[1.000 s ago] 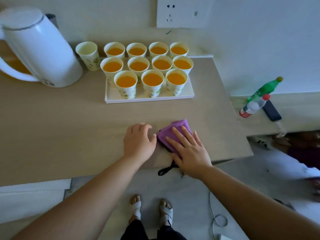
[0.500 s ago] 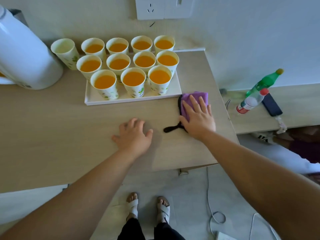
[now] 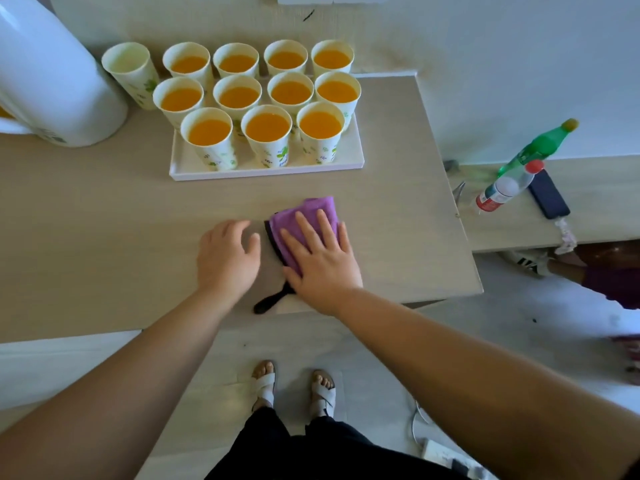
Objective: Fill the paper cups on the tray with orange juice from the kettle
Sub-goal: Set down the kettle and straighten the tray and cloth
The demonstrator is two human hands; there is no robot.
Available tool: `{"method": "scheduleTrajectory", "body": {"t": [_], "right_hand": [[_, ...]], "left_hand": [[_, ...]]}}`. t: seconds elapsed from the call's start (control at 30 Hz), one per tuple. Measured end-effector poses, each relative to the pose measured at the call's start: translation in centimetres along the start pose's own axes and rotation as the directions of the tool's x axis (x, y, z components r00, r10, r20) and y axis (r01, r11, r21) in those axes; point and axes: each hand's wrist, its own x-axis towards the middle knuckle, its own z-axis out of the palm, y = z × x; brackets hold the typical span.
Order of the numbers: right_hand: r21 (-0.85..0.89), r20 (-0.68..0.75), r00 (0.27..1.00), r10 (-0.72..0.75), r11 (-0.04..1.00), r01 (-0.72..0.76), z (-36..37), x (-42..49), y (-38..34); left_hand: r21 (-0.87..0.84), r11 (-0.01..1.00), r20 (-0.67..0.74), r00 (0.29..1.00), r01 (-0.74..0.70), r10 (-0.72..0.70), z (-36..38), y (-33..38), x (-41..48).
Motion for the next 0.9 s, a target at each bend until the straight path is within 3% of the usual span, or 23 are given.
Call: {"method": "scheduleTrajectory", "body": {"t": [0.07,0.23,0.4,0.63,0.77,0.83,0.9], "right_hand": [[0.001,-0.024,1.0,0.011,1.0,-0.011,-0.1,-1.2,3.0],[0.059,-0.041,0.905,0.423,0.905,-0.42,-0.2,-6.9,11.9],[0.1,0.017,0.814,0.581,0.809,-0.58,0.1,-6.0,8.5],[0.087,0.073,0.971,0.226,0.969,-0.232,0.9,-0.9,-7.2],[0.134,0.182,0.983,-0.034,0.991,0.009,0.2,3.2,-15.0],[0.235,0.243,0.966,-0.088,0.972,0.029,-1.1,5.1,-16.6],[0.246,0.247,0.968,-0.051,0.969,-0.012,-2.2,5.6,-16.2]], "left_hand": [[0.066,0.998,0.018,1.0,-0.015,0.013,0.5,-0.8,-0.7],[0.112,0.992,0.017,0.998,-0.06,0.058,1.9,-0.8,-2.2],[0.109,0.994,0.004,1.0,-0.019,0.019,0.9,-2.0,-3.3],[0.088,0.988,-0.063,0.99,0.131,-0.125,-3.0,-7.6,-4.4],[0.042,0.986,-0.136,0.978,0.163,-0.156,-5.3,-12.5,-4.3],[0.042,0.983,-0.129,0.976,0.18,-0.173,-6.8,-14.2,-3.9],[0.035,0.985,-0.119,0.98,0.167,-0.162,-8.2,-15.4,-3.5]]}}
